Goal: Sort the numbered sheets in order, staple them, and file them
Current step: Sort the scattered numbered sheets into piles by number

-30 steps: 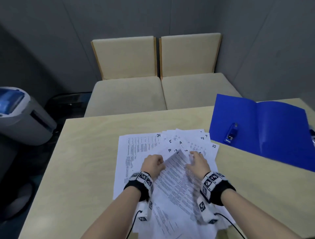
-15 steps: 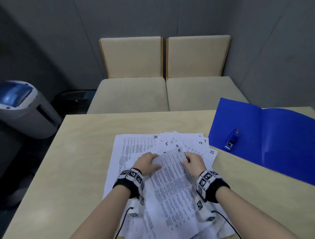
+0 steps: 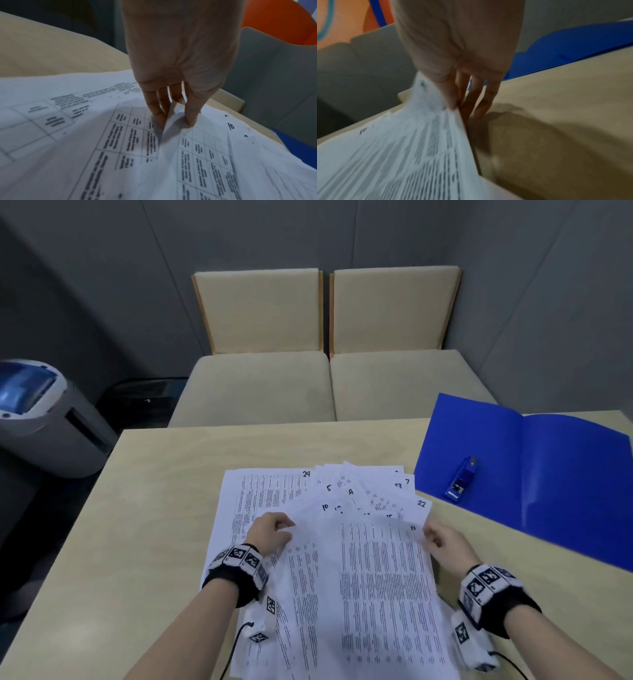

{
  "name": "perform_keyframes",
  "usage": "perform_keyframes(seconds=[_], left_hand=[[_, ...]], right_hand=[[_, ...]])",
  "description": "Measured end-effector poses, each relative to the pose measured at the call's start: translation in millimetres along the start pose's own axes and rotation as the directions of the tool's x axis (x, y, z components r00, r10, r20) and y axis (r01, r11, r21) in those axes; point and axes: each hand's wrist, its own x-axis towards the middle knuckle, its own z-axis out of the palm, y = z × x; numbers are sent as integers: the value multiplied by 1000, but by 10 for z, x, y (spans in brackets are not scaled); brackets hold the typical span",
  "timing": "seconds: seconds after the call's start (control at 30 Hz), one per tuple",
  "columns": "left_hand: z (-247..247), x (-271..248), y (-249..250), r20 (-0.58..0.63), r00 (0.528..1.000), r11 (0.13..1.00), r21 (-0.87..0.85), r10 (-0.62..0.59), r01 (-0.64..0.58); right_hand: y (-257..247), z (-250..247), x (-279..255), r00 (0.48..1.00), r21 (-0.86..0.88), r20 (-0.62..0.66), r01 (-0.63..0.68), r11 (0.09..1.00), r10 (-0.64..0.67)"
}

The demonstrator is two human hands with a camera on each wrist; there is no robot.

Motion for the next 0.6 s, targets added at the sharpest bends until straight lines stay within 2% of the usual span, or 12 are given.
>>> perform_keyframes(seconds=[0.13, 0.37, 0.5, 0.6], left_hand=[[8, -6, -51, -46, 997, 995, -88, -55, 50], [10, -17, -60, -48, 998, 989, -146, -46, 39], [-22, -79, -54, 31, 999, 957, -289, 35, -25], [-50, -92, -58, 118, 987, 954, -291, 108, -70]], right_hand=[[35, 80, -82, 989, 48, 144, 19, 999, -26], [-73, 286, -74, 995, 83, 95, 27, 996, -34], [-145, 277, -82, 994, 112, 111, 7, 994, -20], [-154, 321, -49, 997, 217, 77, -3, 976, -14]])
